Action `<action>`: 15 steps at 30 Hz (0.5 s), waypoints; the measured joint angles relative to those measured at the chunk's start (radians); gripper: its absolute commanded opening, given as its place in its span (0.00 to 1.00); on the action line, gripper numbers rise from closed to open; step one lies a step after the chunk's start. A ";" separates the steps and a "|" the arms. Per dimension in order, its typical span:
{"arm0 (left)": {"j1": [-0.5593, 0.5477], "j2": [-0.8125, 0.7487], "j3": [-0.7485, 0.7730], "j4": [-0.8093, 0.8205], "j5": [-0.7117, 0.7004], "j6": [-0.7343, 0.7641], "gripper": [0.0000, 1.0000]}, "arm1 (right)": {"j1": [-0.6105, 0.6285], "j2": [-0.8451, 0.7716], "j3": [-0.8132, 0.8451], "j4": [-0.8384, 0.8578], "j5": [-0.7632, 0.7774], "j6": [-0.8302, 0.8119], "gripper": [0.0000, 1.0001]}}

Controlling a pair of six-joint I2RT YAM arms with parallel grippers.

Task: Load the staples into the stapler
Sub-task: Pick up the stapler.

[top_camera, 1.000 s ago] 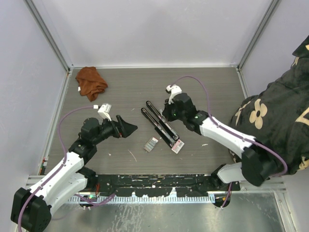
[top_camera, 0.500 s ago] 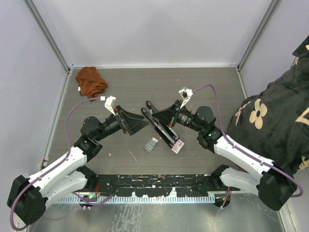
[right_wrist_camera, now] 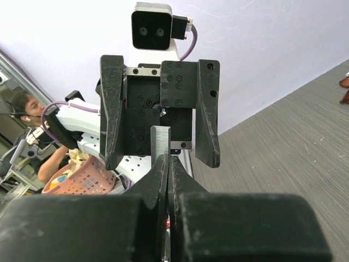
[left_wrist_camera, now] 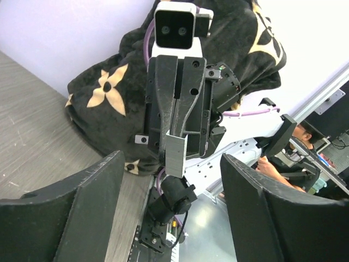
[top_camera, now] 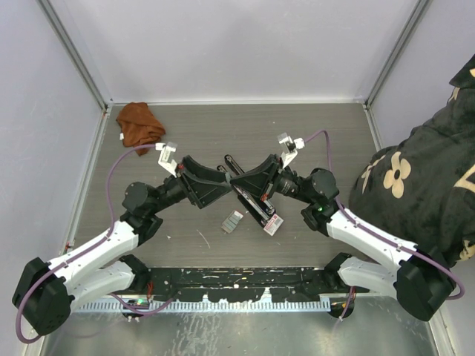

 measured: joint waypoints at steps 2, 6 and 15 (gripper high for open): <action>-0.002 0.000 0.000 0.022 0.004 -0.008 0.67 | 0.000 0.000 -0.003 0.016 -0.004 0.013 0.01; -0.003 0.000 0.000 0.039 0.009 -0.010 0.59 | 0.000 0.012 -0.006 0.063 -0.013 0.046 0.01; -0.006 0.000 0.011 0.076 0.032 -0.014 0.43 | 0.000 0.069 -0.006 0.151 -0.048 0.120 0.01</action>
